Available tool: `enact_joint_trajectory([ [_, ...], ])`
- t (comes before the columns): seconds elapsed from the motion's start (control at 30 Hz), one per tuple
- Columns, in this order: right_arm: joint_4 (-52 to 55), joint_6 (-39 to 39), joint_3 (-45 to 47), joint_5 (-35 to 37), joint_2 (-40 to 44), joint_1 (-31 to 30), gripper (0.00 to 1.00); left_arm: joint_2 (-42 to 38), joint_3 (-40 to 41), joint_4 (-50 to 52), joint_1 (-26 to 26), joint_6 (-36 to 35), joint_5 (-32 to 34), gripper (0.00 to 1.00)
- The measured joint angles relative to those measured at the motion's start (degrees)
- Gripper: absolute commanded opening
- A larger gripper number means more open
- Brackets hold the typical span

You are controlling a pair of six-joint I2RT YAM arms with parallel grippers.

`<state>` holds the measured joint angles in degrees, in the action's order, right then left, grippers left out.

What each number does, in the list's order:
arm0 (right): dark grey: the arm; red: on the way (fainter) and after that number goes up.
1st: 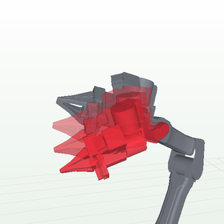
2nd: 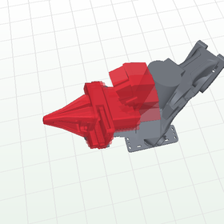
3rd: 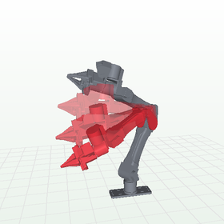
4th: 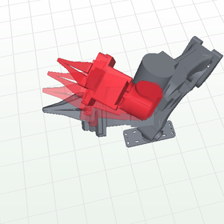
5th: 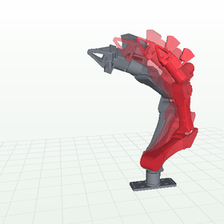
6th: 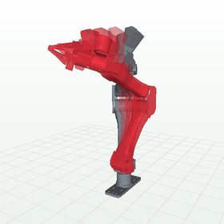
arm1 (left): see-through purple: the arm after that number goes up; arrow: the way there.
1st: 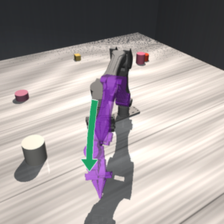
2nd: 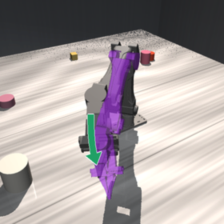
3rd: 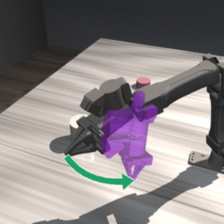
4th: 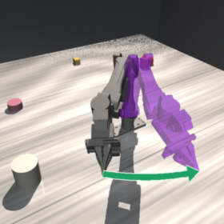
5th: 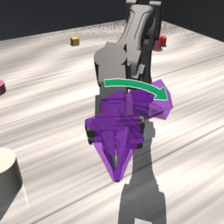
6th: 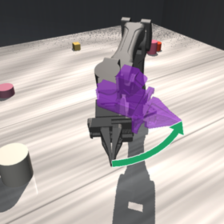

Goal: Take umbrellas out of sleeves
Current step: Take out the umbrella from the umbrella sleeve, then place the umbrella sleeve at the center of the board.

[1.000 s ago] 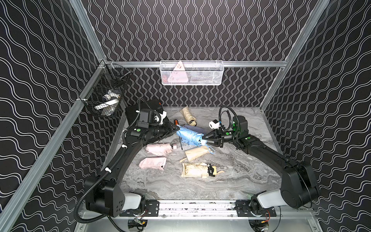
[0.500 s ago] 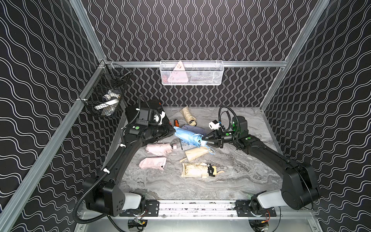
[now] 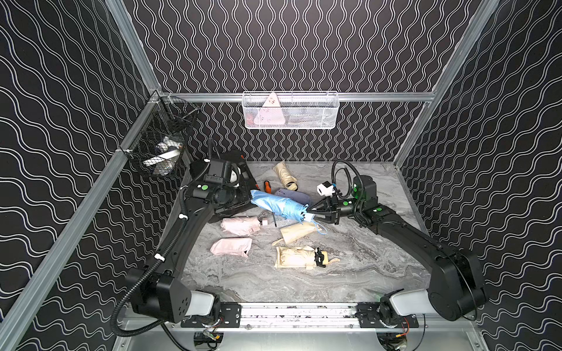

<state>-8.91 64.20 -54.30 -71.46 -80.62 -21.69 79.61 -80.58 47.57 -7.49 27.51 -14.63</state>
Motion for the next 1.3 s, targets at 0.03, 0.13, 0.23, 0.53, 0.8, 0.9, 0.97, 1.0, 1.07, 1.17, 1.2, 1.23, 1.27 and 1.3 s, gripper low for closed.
enact_joint_trajectory([
  [0.03, 0.0, 0.0, 0.1, 0.0, 0.2, 0.0, 0.02, 0.2, -0.6, 0.6, 0.0, -0.4, 1.2, 0.0],
  [0.13, 0.2, -0.2, 0.3, 0.0, 0.7, 0.7, 0.02, 1.0, -2.4, 2.4, 0.1, -2.1, 4.8, 0.0],
  [0.23, 0.2, -0.2, 0.3, 0.2, 1.3, 2.0, 0.02, 1.4, -3.0, 4.0, 0.1, -3.8, 9.0, 0.0],
  [0.53, -2.4, 2.7, -1.3, 4.8, 3.2, 4.9, 0.02, -0.3, -1.4, 5.7, 0.1, -5.3, 11.8, 0.0],
  [0.8, -9.9, 8.1, -2.4, 5.6, 2.0, 4.5, 0.02, -2.8, 2.4, 4.9, 0.1, -4.8, 7.7, 0.0],
  [0.9, -10.0, 8.5, -3.1, 5.6, 1.6, 3.7, 0.02, -3.9, 5.9, 3.4, 0.1, -2.7, 3.3, 0.0],
  [0.97, -10.0, 8.4, -3.6, 5.4, 1.3, 3.1, 0.02, -5.0, 8.5, 2.6, -0.1, -1.0, 0.3, 0.0],
  [1.0, -10.0, 8.4, -3.7, 5.3, 1.2, 2.9, 0.02, -5.5, 9.5, 2.2, -0.3, 0.2, -0.9, 0.0],
  [1.07, -10.0, 8.3, -3.8, 5.1, 0.9, 2.6, 0.02, -6.9, 11.8, 1.0, -1.0, 1.6, -3.7, 0.0],
  [1.17, -9.7, 7.9, -3.8, 4.9, 0.6, 2.2, 0.02, -8.8, 14.6, -0.9, -2.1, 4.6, -7.3, 0.0],
  [1.2, -9.7, 7.7, -3.9, 4.9, 0.5, 2.1, 0.02, -9.1, 15.3, -1.4, -2.5, 5.4, -8.4, 0.0],
  [1.23, -9.7, 7.6, -3.9, 4.9, 0.3, 1.9, 0.02, -9.6, 16.2, -2.3, -3.0, 6.3, -9.6, 0.0],
  [1.27, -9.7, 7.5, -3.9, 4.9, 0.1, 1.7, 0.02, -10.1, 17.0, -2.9, -3.3, 7.5, -10.7, 0.0],
  [1.3, -9.6, 7.4, -3.9, 4.9, 0.0, 1.6, 0.02, -10.7, 17.6, -3.4, -3.5, 8.4, -11.5, 0.0],
])
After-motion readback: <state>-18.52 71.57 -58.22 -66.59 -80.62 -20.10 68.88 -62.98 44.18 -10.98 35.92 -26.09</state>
